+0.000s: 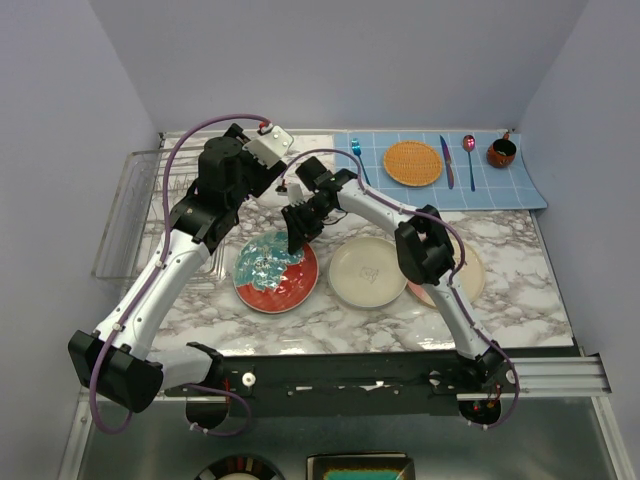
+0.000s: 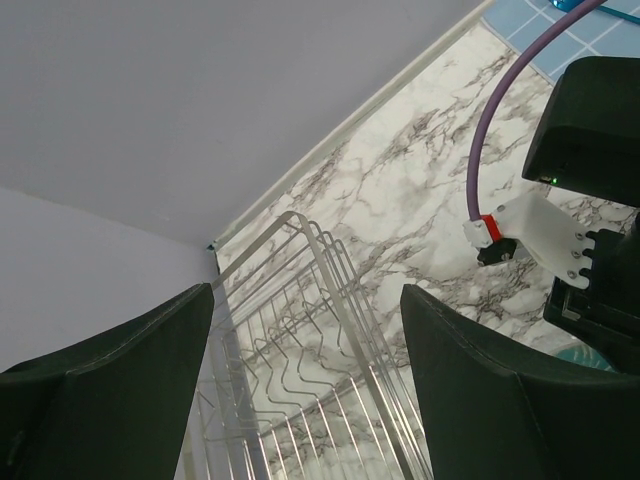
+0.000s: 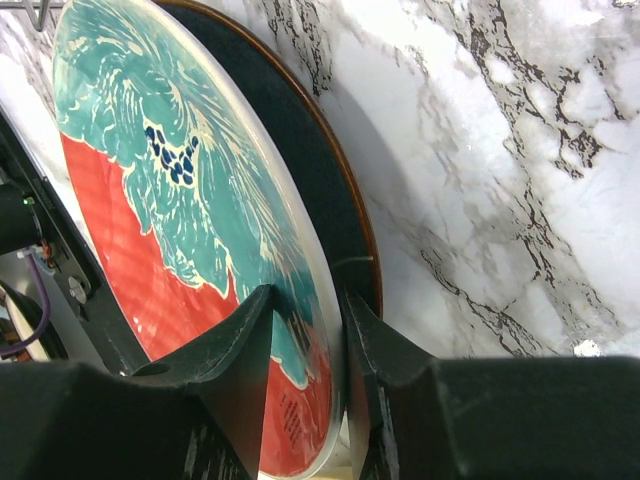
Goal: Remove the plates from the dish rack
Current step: Place the plate at the center of the board.
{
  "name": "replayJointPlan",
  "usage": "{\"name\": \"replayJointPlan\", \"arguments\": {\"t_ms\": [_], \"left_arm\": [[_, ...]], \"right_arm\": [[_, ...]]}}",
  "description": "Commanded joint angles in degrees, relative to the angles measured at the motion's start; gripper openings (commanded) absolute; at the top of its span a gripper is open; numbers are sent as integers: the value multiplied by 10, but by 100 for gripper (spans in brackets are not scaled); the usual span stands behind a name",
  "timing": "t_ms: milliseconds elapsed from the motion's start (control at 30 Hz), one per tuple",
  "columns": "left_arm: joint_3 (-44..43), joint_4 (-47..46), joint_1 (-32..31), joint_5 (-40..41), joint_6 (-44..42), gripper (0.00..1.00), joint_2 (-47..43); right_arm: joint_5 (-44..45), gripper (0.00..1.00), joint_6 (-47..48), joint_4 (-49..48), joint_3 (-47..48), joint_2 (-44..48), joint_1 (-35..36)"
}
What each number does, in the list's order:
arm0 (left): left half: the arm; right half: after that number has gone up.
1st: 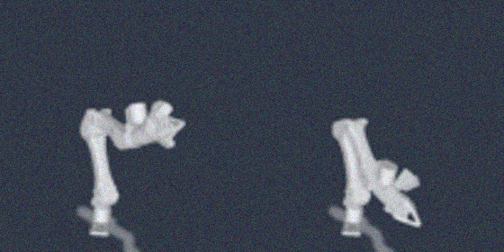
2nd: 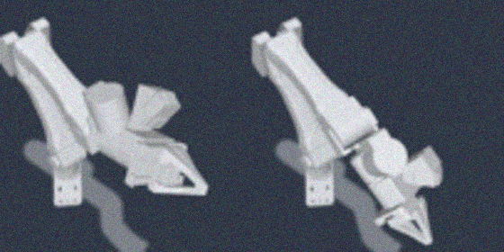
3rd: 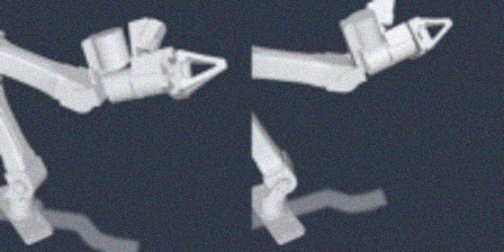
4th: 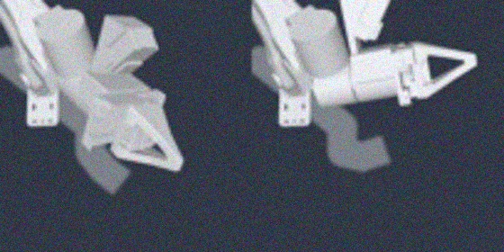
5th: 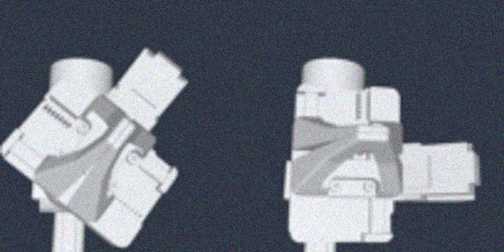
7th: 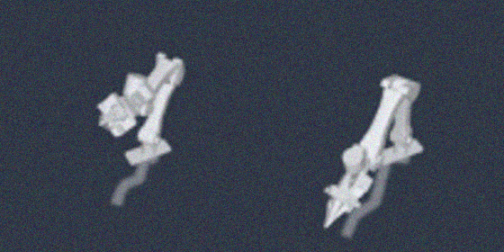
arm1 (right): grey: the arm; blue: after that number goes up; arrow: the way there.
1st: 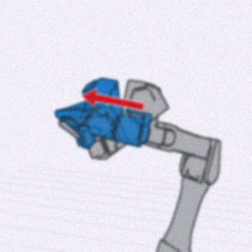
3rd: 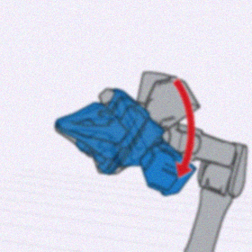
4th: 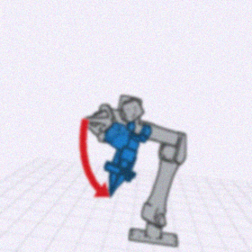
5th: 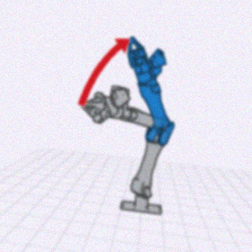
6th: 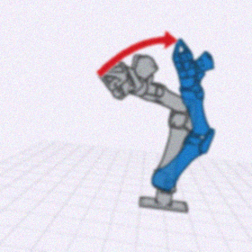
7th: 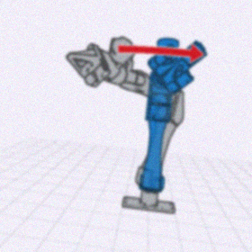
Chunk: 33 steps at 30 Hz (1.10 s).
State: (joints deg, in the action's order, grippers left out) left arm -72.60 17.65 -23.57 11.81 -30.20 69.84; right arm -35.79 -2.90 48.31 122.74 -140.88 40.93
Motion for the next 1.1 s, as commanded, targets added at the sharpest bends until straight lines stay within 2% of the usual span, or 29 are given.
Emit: {"name": "replayJointPlan", "arguments": {"t_ms": [0, 433, 500, 567, 600, 1067], "left_arm": [[-1, -7, 3, -14, 1, 84, -9], [5, -7, 3, -21, 2, 83, -10], [6, -6, 3, -21, 2, 83, -10], [8, -7, 3, -21, 2, 83, -10], [8, -6, 3, -21, 3, 83, -10], [14, -6, 3, -22, 2, 81, -14]], "right_arm": [[109, 39, 46, 19, 7, -15, 4], [125, 40, 50, 32, 24, -37, 13], [128, 43, 52, 34, 27, -37, 16], [129, 57, 52, 35, 27, -37, 17], [129, 58, 54, 35, 28, -37, 18], [151, 59, 54, 34, 19, -30, 24]]}}
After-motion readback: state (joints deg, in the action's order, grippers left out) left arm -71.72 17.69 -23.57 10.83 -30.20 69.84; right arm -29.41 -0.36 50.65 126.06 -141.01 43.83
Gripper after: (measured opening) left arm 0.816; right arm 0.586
